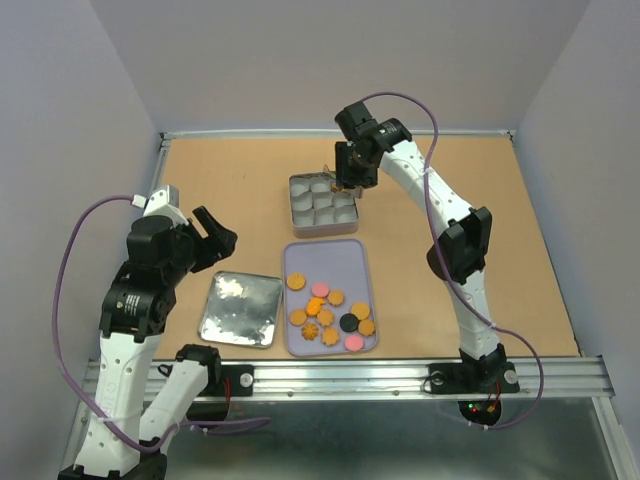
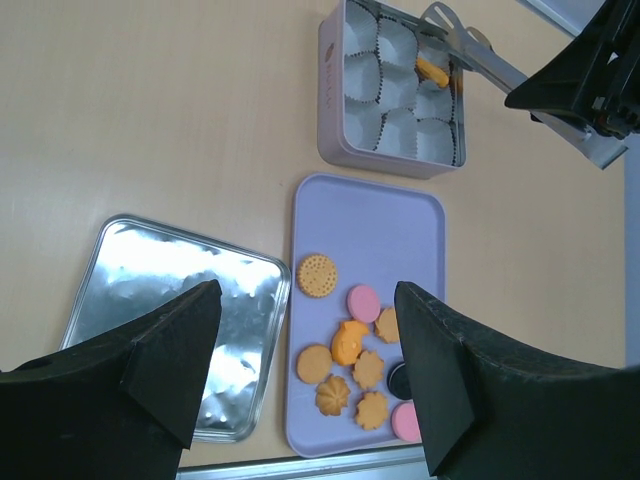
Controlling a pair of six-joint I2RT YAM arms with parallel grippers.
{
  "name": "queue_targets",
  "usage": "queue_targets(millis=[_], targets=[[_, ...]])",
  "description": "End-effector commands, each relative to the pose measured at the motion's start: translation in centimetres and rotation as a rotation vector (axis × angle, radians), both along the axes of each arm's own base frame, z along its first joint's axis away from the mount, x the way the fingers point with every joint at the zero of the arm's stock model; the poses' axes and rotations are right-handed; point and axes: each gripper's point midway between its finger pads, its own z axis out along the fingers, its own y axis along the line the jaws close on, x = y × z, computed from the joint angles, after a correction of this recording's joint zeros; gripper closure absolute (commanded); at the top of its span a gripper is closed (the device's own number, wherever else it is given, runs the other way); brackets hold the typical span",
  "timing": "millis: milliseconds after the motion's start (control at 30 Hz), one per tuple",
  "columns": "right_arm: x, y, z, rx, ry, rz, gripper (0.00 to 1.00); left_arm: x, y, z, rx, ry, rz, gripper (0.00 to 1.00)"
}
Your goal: Pack the cookies
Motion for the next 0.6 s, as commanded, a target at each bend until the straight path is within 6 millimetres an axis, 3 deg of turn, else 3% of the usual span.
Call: queue_targets(millis=[0,133,333,500,567], targets=[[-0.6,0.3,4.0,0.079,-0.074,0.000,0.44,0.8,-0.2,1.1,0.006,-0.055,-0.019,0.19],[-2.2,0.3,6.1,0.128,-0.083,0.009,0.45,0.9,-0.4,0.9,0.004,-0.053,-0.029,0.19],[-5.5,1.1,7.2,0.123,-0.080,0.063,0.45,1.0,-0.7,0.6,0.001,-0.056,-0.045,0.19],[-10.0,2.4,6.6,0.096,-0.036,0.112,0.46,1.0,-0.9,0.4,-0.005,-0.057,-0.051,0.19],[-12.1,3.0,7.3,0.107,-0.043,0.139,0.46,0.9,-0.9,0.3,-0.009,-0.058,-0.052,0.19]])
